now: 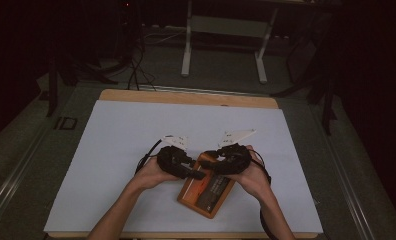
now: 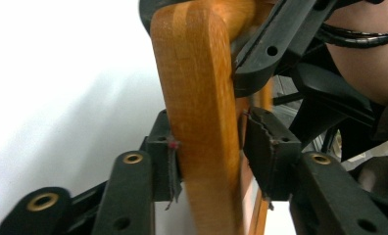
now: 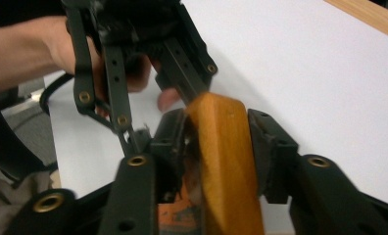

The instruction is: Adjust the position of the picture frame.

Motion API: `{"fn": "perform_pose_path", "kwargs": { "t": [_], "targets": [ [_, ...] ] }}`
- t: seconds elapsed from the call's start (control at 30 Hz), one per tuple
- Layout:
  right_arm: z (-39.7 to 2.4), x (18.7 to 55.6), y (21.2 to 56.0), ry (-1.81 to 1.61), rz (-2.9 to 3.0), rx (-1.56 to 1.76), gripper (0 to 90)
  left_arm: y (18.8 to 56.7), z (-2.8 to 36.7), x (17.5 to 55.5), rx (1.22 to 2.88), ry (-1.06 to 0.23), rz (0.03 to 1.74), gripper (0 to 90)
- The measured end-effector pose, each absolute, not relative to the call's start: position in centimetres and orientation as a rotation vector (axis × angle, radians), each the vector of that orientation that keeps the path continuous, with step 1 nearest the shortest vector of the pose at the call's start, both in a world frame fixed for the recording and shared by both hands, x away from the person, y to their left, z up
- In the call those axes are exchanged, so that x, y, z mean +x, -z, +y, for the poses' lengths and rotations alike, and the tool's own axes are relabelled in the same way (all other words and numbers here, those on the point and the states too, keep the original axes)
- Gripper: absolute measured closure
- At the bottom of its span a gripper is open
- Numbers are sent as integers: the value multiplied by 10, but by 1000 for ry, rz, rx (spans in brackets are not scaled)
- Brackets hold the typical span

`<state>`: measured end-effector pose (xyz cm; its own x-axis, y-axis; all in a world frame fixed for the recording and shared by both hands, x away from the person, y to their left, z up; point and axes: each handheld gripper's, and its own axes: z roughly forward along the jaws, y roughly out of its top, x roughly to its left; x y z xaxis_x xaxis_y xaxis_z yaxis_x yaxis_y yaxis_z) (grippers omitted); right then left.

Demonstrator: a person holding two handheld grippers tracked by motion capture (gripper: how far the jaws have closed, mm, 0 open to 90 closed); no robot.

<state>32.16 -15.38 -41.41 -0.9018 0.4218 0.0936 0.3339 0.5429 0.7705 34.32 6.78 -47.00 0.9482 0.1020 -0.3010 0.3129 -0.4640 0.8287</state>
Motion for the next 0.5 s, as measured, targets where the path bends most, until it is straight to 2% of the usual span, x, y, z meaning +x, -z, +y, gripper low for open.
{"fn": "perform_pose_path", "kwargs": {
  "t": [0.13,0.3,0.5],
  "targets": [
    [-152,318,415,-1316,2677,616,486,466,72,332,2049,210,287,619],
    [-158,313,412,-1313,2649,613,464,465,76,324,2049,177,294,623],
    [-174,313,416,-1345,2624,664,396,468,86,315,2049,157,324,622]
  ]
}}
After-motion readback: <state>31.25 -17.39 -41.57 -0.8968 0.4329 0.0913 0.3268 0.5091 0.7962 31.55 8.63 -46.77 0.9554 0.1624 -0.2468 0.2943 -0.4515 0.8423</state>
